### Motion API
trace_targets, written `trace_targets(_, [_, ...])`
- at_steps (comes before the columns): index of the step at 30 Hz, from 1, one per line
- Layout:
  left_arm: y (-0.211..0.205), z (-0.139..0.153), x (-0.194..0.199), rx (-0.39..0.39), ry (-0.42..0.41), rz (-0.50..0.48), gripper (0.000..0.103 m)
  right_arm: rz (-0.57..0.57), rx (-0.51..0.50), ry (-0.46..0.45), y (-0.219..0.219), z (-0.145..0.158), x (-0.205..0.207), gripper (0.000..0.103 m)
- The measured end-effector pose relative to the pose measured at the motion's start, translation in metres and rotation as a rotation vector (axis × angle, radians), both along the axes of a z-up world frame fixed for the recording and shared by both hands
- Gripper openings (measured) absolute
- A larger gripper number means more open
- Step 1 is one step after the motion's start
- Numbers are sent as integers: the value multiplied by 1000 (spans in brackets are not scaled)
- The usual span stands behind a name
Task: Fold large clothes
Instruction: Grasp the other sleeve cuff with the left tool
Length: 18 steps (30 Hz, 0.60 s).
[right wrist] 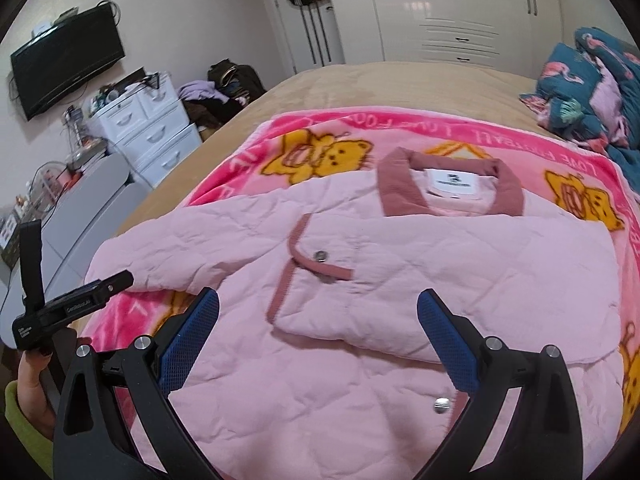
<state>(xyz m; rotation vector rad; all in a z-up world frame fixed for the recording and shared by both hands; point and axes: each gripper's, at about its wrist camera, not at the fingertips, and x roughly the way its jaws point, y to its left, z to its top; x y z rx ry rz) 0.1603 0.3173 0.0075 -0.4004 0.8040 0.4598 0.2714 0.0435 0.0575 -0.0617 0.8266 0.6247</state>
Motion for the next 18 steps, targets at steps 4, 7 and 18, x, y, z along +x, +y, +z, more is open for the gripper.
trace_targets(4, [17, -4, -7, -2, -4, 42, 94, 37, -13, -1, 20, -3, -4, 99])
trace_targets(7, [27, -9, -13, -14, -3, 66, 94, 63, -17, 0, 35, -5, -8, 99])
trace_targets(18, [62, -23, -29, -14, 3, 160, 94, 175, -59, -11, 95, -14, -24, 99])
